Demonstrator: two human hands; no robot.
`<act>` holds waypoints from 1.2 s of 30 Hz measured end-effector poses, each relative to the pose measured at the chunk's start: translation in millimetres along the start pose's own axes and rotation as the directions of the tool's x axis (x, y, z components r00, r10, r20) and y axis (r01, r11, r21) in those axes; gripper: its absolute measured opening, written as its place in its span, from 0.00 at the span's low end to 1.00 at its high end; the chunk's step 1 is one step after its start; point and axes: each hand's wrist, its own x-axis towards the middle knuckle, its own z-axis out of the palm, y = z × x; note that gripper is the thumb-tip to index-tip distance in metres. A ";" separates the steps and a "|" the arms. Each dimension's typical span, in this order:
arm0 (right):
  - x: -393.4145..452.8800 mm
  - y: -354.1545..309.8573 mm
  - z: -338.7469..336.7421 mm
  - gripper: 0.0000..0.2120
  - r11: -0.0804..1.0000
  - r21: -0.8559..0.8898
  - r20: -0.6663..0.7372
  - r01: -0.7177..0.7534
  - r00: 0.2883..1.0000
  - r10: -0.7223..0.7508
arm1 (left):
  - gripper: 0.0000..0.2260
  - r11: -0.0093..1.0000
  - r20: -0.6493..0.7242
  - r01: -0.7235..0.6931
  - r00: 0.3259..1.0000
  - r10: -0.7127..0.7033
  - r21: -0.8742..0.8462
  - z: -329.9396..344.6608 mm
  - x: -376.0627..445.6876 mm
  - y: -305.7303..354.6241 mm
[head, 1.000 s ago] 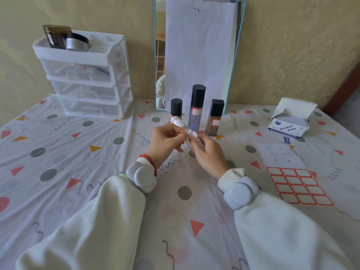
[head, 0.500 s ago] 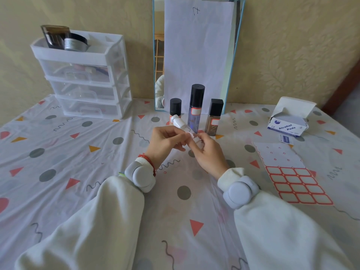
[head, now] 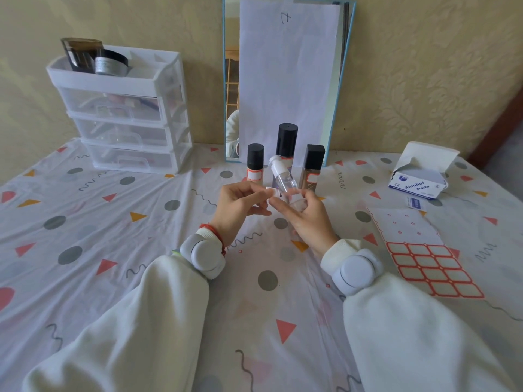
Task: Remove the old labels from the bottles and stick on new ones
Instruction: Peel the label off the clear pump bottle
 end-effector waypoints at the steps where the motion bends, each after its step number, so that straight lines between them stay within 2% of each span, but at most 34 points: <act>1: -0.1 -0.4 0.6 0.44 1.000 0.004 -0.001 0.002 1.000 -0.002 | 0.05 1.000 -0.003 -0.001 1.000 0.001 0.002 0.1 0.1 -0.5; 4: -1.4 -1.5 1.0 0.43 1.000 0.003 0.010 0.002 1.000 -0.002 | 0.05 1.000 -0.013 -0.001 1.000 0.002 0.008 -0.2 0.4 -1.0; 6: -2.2 -3.2 0.6 0.41 0.998 0.067 0.019 0.006 1.000 -0.008 | 0.06 1.000 -0.056 0.013 0.998 -0.014 -0.018 -2.9 2.4 -0.7; 9: -0.2 -5.0 -0.8 0.28 0.973 0.229 0.015 -0.005 1.000 0.001 | 0.06 1.000 -0.127 0.010 0.992 -0.011 -0.011 -5.4 5.3 -0.4; 11: 0.6 -6.5 -1.1 0.20 0.957 0.290 0.029 -0.001 1.000 -0.008 | 0.05 1.000 -0.127 0.002 0.992 0.001 0.027 -3.4 4.1 -0.9; 16: 0.6 -10.4 -1.4 0.14 0.905 0.420 0.070 -0.070 0.997 0.045 | 0.04 1.000 -0.114 0.017 0.993 -0.014 0.024 -1.9 3.7 -2.5; 20: 0.9 -11.3 -2.4 0.16 0.890 0.436 0.090 -0.132 0.991 0.103 | 0.03 1.000 -0.079 -0.002 0.997 0.004 0.027 -2.3 2.0 -2.1; 25: -1.9 -14.6 1.2 0.16 0.828 0.515 0.161 -0.223 0.974 0.163 | 0.07 0.983 0.047 0.047 0.998 -0.040 -0.175 -3.0 1.1 2.7; 29: -2.1 -15.3 1.6 0.13 0.823 0.523 0.157 -0.222 0.974 0.163 | 0.08 0.986 0.119 0.069 0.992 -0.051 -0.149 -1.9 -0.6 4.5; 33: -2.0 -14.9 1.0 0.17 0.885 0.415 0.110 -0.213 0.977 0.184 | 0.12 0.992 0.124 0.056 0.991 -0.042 -0.114 0.6 -3.3 6.7; 36: -2.9 -16.1 2.3 0.17 0.829 0.516 0.131 -0.218 0.976 0.175 | 0.10 0.992 0.173 0.052 0.984 -0.032 -0.114 2.1 -4.2 5.8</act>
